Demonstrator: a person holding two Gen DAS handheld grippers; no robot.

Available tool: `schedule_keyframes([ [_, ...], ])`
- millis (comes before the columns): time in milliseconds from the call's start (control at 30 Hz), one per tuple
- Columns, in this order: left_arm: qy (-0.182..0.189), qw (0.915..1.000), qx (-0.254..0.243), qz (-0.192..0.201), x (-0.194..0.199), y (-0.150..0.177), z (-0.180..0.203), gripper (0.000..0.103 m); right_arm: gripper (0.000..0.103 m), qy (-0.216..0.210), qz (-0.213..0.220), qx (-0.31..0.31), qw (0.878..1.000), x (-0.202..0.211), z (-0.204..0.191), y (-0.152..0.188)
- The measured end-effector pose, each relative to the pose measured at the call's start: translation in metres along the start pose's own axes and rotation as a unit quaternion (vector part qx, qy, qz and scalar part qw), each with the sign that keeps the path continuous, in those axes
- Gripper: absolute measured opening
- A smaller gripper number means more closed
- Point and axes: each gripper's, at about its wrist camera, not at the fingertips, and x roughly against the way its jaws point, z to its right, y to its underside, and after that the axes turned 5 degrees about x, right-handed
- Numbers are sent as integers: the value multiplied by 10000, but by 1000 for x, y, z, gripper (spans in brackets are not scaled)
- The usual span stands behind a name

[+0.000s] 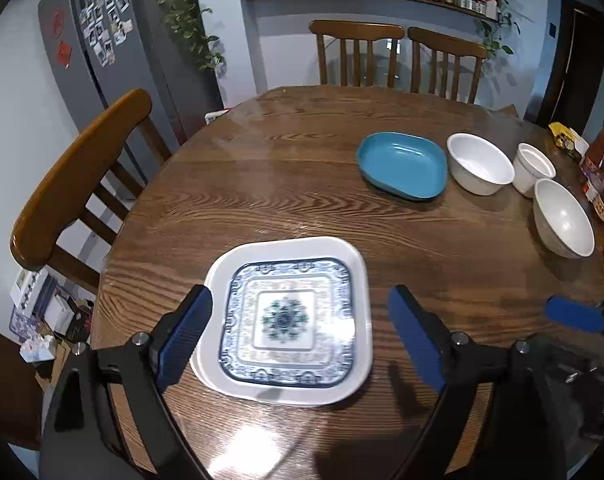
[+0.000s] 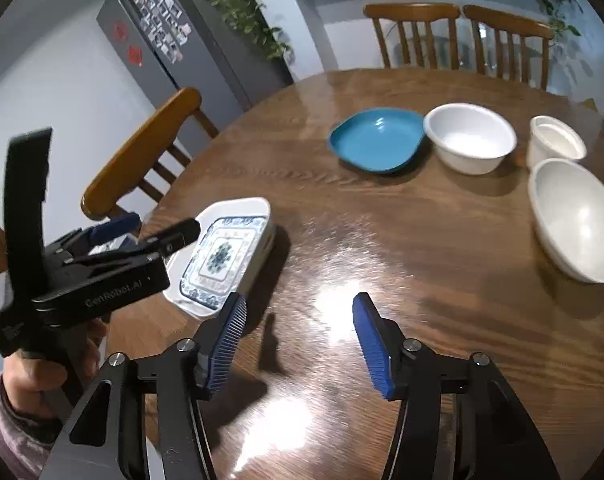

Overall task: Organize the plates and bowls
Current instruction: 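Move the left gripper to the teal dish and grasp its rim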

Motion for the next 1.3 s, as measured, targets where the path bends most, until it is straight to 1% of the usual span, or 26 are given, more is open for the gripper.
schedule_keyframes([
  [33, 4, 10000, -23, 14, 2, 0, 4, 94, 60, 48, 52, 6, 10000, 8, 6, 0],
  [67, 47, 10000, -47, 33, 5, 0, 11, 100, 60, 110, 99, 12, 9999, 17, 11, 0],
  [100, 89, 9999, -59, 69, 8, 0, 17, 102, 60, 139, 128, 12, 9998, 21, 14, 1],
  [167, 156, 9997, -109, 149, 16, 0, 29, 102, 62, 176, 180, 11, 9997, 29, 19, 1],
  [200, 189, 9996, -141, 173, 18, 0, 34, 102, 65, 217, 228, 5, 9995, 36, 23, 1],
  [233, 242, 9993, -185, 201, 22, -1, 41, 102, 66, 286, 343, -30, 9990, 50, 32, 2],
  [367, 333, 9982, -372, 325, 34, -3, 62, 102, 67, 395, 531, -138, 9977, 72, 48, 4],
  [533, 435, 9966, -533, 450, 44, -7, 85, 102, 68, 592, 705, -121, 9957, 94, 64, 3],
  [667, 533, 9958, -603, 441, 44, -17, 99, 102, 68, 794, 733, 40, 9941, 107, 72, -7],
  [767, 625, 9959, -520, 407, 39, -29, 104, 102, 68, 961, 792, 174, 9921, 118, 80, -18],
  [833, 601, 9968, -374, 379, 31, -42, 102, 102, 68, 1123, 864, 197, 9897, 126, 86, -27],
  [900, 592, 9977, -148, 309, 18, -58, 96, 102, 68, 1198, 982, 220, 9877, 133, 91, -35],
  [1000, 358, 9988, 237, 229, -9, -80, 80, 102, 69, 1164, 1104, 203, 9868, 135, 95, -44],
  [1067, 125, 9989, 432, 160, -33, -94, 70, 102, 73, 1061, 1126, 161, 9878, 129, 97, -44],
  [1100, 48, 9987, 496, 97, -46, -98, 67, 102, 76, 1003, 1111, 129, 9886, 123, 99, -44],
  [1200, -83, 9983, 561, -126, -83, -107, 63, 101, 76, 933, 972, 60, 9909, 105, 103, -41],
  [1300, -135, 9972, 567, -476, -124, -107, 63, 98, 76, 827, 796, -82, 9934, 85, 108, -38],
])
